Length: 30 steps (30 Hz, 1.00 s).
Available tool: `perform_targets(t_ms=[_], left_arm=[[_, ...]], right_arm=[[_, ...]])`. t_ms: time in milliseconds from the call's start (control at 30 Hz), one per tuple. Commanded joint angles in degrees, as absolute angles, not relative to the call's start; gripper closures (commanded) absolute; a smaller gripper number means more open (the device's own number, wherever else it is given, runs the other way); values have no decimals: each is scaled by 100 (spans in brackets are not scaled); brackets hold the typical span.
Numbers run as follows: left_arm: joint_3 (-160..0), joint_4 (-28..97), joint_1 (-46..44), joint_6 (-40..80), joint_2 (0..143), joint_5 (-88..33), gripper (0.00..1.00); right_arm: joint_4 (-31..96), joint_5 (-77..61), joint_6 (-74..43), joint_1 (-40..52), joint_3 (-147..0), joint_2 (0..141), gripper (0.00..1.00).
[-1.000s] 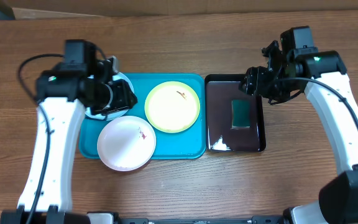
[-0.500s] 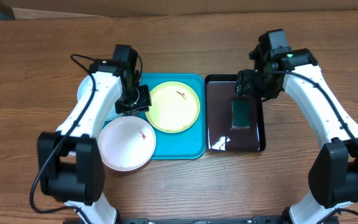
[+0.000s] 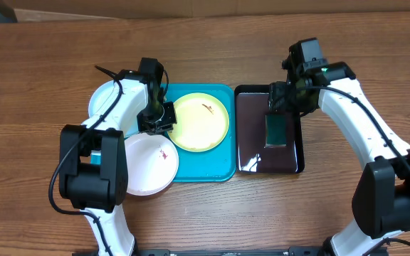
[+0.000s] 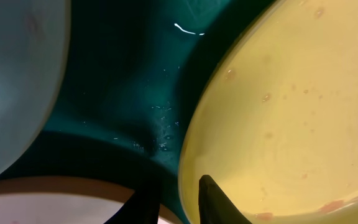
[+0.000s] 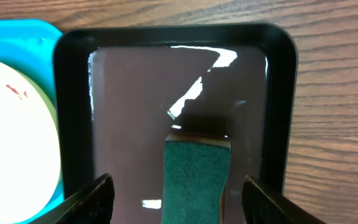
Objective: Clean dirty plates on tray and stack at the side
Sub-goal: 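Grasp the green sponge in the black tray with the right gripper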
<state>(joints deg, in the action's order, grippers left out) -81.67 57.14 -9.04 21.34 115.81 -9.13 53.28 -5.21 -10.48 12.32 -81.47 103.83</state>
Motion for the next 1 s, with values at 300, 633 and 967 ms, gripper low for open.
perform_targets(t_ms=[300,633,967], left_arm=[[-8134,5474,-945,2228,11686,-834,94],[-8134,5306,-947,2185,11686,-836,96],[-8134,5330,-945,2185,11686,-836,96]], right_arm=[[4768,-303,-1044,1238,-7470,10366,35],[4204,-301,-1046,1334,-6700,10366,34],[4165,64,-1074,1737,-6565,10366,30]])
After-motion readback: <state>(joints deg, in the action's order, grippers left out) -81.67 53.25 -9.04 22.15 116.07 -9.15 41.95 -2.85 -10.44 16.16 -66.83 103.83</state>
